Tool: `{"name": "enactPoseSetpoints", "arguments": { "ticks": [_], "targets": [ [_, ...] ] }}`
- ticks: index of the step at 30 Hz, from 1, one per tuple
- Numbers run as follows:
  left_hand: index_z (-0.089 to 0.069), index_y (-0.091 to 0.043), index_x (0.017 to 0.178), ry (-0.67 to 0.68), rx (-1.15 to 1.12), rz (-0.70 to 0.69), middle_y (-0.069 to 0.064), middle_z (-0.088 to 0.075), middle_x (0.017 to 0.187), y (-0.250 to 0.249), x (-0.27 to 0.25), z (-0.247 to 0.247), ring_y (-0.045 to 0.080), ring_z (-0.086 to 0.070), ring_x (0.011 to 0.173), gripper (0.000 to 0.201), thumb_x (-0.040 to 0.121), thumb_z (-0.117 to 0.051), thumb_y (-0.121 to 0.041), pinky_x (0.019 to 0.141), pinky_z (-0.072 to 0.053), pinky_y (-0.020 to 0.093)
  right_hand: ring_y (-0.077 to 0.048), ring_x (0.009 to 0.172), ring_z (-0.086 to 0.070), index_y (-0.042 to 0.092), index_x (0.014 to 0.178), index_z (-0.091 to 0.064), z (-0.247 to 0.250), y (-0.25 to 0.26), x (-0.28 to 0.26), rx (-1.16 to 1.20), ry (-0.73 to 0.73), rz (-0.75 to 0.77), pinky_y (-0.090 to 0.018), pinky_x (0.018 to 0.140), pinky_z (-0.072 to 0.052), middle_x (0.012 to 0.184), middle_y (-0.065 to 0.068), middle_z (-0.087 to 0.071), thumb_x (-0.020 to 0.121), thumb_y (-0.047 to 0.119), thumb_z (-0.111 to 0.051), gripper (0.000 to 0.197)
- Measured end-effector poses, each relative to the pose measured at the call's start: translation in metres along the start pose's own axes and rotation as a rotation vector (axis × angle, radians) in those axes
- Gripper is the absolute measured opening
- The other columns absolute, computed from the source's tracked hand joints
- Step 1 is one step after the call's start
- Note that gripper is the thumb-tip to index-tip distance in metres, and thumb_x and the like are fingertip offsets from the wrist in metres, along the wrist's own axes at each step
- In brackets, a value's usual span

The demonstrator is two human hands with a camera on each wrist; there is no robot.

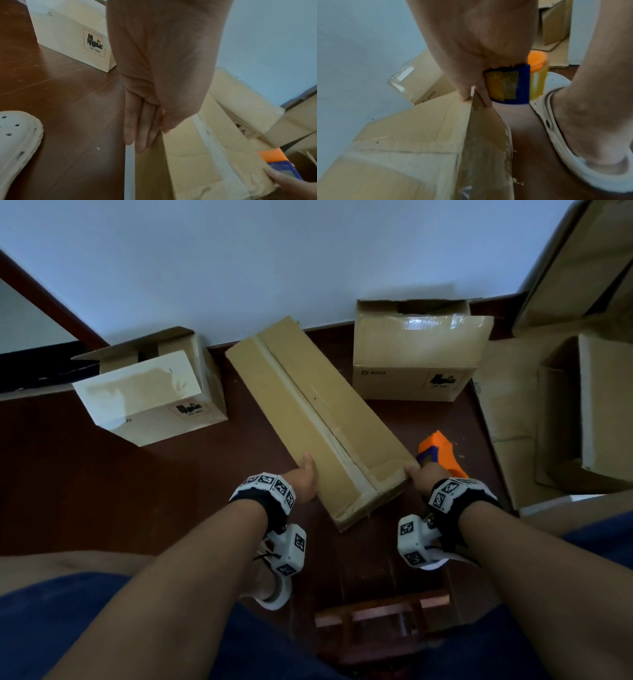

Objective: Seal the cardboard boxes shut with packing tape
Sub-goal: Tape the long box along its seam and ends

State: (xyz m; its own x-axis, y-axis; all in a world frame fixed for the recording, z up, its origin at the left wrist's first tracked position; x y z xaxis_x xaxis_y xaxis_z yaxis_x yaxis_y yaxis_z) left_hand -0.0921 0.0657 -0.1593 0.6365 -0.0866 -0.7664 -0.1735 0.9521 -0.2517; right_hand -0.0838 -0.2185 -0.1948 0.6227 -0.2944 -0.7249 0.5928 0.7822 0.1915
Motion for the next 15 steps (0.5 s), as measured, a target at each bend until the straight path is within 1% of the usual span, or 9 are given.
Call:
{"name": "enactPoseSetpoints", "arguments": {
  "ticks": [1,3,5,7,8,9,11,13,15],
  "targets": [
    [0.022,-0.003,0.149,0.033,0.037,-0.018,0.025,-0.05,0.136,-0.001,0.003,-0.002,0.034,-0.054,0.12,0.083,0.103,-0.041,-0.031,0.103,-0.042,0.04,-0.022,0.059,-0.039,0.001,0.095,-0.06,0.006,0.001,0.001,-0.029,-0.048,0.007,-0.03,0.054,-0.031,0.085,-0.016,-0.056,0.1,0.048,-0.036,0.054],
    [0.026,-0.005,0.147,0.091,0.113,-0.071,0.022,-0.054,0.135,-0.007,0.008,-0.005,0.033,-0.058,0.116,0.093,0.099,-0.049,-0.031,0.099,-0.048,0.042,-0.025,0.072,-0.041,0.002,0.105,-0.062,0.018,0.003,0.006,-0.044,-0.129,0.015,-0.032,0.064,-0.034,0.112,-0.021,-0.055,0.099,0.048,-0.038,0.053],
    [0.027,-0.01,0.147,0.147,0.129,-0.1,0.021,-0.056,0.134,-0.013,0.014,-0.011,0.034,-0.061,0.112,0.094,0.098,-0.051,-0.031,0.094,-0.052,0.044,-0.028,0.078,-0.042,0.006,0.103,-0.062,0.028,0.008,0.007,-0.013,-0.141,0.019,-0.035,0.071,-0.033,0.121,-0.02,-0.051,0.096,0.047,-0.044,0.045],
    [0.018,-0.011,0.15,0.155,0.155,-0.113,0.018,-0.063,0.123,-0.022,0.019,-0.012,0.03,-0.066,0.101,0.087,0.099,-0.049,-0.03,0.085,-0.056,0.042,-0.027,0.071,-0.043,0.008,0.098,-0.061,0.034,0.011,0.006,-0.002,-0.125,0.0,-0.034,0.07,-0.033,0.122,-0.02,-0.05,0.093,0.047,-0.048,0.042],
    [0.007,-0.01,0.152,0.129,0.182,-0.142,0.017,-0.064,0.121,-0.029,0.02,-0.007,0.028,-0.066,0.1,0.081,0.098,-0.05,-0.029,0.082,-0.055,0.04,-0.025,0.066,-0.041,0.008,0.096,-0.059,0.036,0.011,0.005,-0.013,-0.115,-0.014,-0.033,0.067,-0.033,0.121,-0.02,-0.051,0.092,0.047,-0.049,0.041],
    [-0.008,-0.008,0.151,0.076,0.247,-0.191,0.015,-0.061,0.126,-0.039,0.022,0.004,0.028,-0.063,0.105,0.075,0.097,-0.054,-0.029,0.086,-0.054,0.039,-0.025,0.066,-0.041,0.008,0.093,-0.057,0.037,0.011,0.004,-0.026,-0.1,-0.024,-0.032,0.062,-0.032,0.116,-0.02,-0.053,0.093,0.047,-0.049,0.04],
    [-0.033,-0.012,0.144,-0.086,0.404,-0.303,0.01,-0.048,0.139,-0.052,0.023,0.034,0.027,-0.053,0.118,0.063,0.091,-0.063,-0.026,0.098,-0.047,0.04,-0.027,0.079,-0.05,0.009,0.082,-0.053,0.037,0.01,0.005,-0.016,-0.08,-0.031,-0.03,0.057,-0.033,0.094,-0.015,-0.056,0.093,0.047,-0.05,0.04],
    [-0.032,-0.018,0.147,-0.203,0.515,-0.37,0.006,-0.036,0.145,-0.052,0.026,0.058,0.027,-0.046,0.125,0.075,0.083,-0.072,-0.022,0.104,-0.043,0.039,-0.029,0.084,-0.054,0.01,0.071,-0.048,0.038,0.011,0.001,0.009,-0.092,-0.014,-0.032,0.06,-0.037,0.073,-0.009,-0.051,0.094,0.043,-0.052,0.04],
    [-0.013,-0.018,0.154,-0.241,0.644,-0.349,0.007,-0.016,0.158,-0.039,0.031,0.071,0.028,-0.029,0.14,0.095,0.081,-0.074,-0.023,0.115,-0.03,0.041,-0.024,0.066,-0.051,0.011,0.065,-0.047,0.035,0.01,-0.001,0.008,-0.101,0.013,-0.031,0.057,-0.037,0.065,-0.007,-0.049,0.095,0.039,-0.052,0.041]
  ]
}}
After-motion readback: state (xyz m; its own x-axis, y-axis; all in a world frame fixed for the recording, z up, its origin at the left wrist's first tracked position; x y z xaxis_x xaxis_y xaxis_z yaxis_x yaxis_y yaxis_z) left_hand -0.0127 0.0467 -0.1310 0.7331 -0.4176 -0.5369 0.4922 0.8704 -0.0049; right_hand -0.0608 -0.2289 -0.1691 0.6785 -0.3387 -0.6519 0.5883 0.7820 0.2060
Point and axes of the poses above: each hand's wrist, its own x-axis towards the middle knuckle, its own z-axis out of the back of the hand, y = z × x, the point moved 9 cm from there along x, towards the middle knuckle
